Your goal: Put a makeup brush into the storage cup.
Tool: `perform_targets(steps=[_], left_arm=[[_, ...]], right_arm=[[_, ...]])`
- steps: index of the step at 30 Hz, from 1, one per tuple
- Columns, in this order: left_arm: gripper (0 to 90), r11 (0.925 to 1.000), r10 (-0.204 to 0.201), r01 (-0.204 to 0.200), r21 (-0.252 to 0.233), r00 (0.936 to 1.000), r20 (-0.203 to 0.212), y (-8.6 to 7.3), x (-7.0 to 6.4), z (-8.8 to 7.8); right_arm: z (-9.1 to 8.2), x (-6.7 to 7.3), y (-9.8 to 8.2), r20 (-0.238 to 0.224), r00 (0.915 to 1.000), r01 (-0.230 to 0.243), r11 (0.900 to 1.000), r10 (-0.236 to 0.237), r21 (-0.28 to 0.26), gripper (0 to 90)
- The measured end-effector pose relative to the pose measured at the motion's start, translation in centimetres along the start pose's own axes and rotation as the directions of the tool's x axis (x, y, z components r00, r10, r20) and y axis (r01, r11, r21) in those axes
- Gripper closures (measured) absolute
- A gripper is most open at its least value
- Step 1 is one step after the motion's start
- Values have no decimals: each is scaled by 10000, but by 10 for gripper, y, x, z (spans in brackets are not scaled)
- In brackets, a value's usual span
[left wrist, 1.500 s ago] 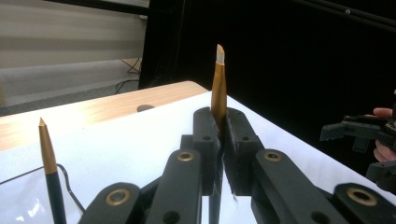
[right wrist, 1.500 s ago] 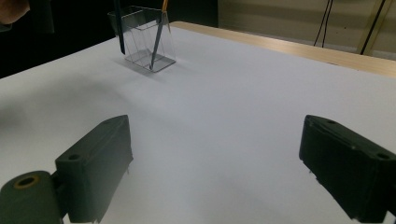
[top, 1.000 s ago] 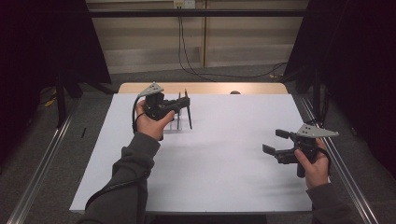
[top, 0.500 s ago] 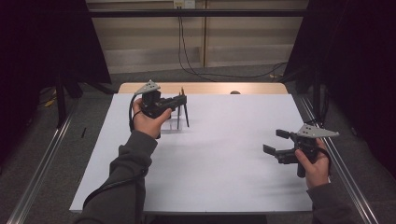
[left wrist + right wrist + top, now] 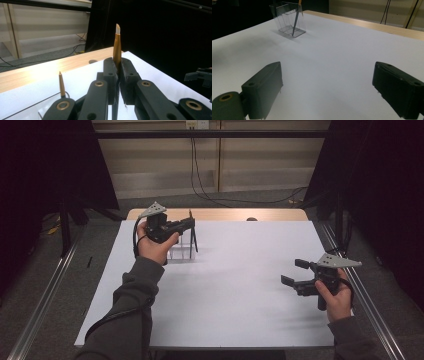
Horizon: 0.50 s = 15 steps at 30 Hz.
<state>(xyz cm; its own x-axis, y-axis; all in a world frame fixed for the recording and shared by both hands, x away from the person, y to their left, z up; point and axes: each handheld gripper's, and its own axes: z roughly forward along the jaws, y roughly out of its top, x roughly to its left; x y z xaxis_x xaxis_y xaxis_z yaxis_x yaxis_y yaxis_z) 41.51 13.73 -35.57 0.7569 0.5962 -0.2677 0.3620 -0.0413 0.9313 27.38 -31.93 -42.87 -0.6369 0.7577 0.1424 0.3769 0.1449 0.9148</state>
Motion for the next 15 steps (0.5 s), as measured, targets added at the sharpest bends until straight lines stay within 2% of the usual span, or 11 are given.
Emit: perform_targets(steps=[6,9,15], left_arm=[[843,10000,48,-47,17,10000,-65,4,3,-1],[842,10000,38,-36,63,9995,-315,7,3,-1],[843,10000,79,-78,41,9998,-174,9,5,1]], right_arm=[[0,0,0,29,10000,0,10000,0,-18,86],[0,0,0,35,10000,-1,10000,2,-31,86],[0,-1,0,25,10000,-14,10000,14,-4,86]])
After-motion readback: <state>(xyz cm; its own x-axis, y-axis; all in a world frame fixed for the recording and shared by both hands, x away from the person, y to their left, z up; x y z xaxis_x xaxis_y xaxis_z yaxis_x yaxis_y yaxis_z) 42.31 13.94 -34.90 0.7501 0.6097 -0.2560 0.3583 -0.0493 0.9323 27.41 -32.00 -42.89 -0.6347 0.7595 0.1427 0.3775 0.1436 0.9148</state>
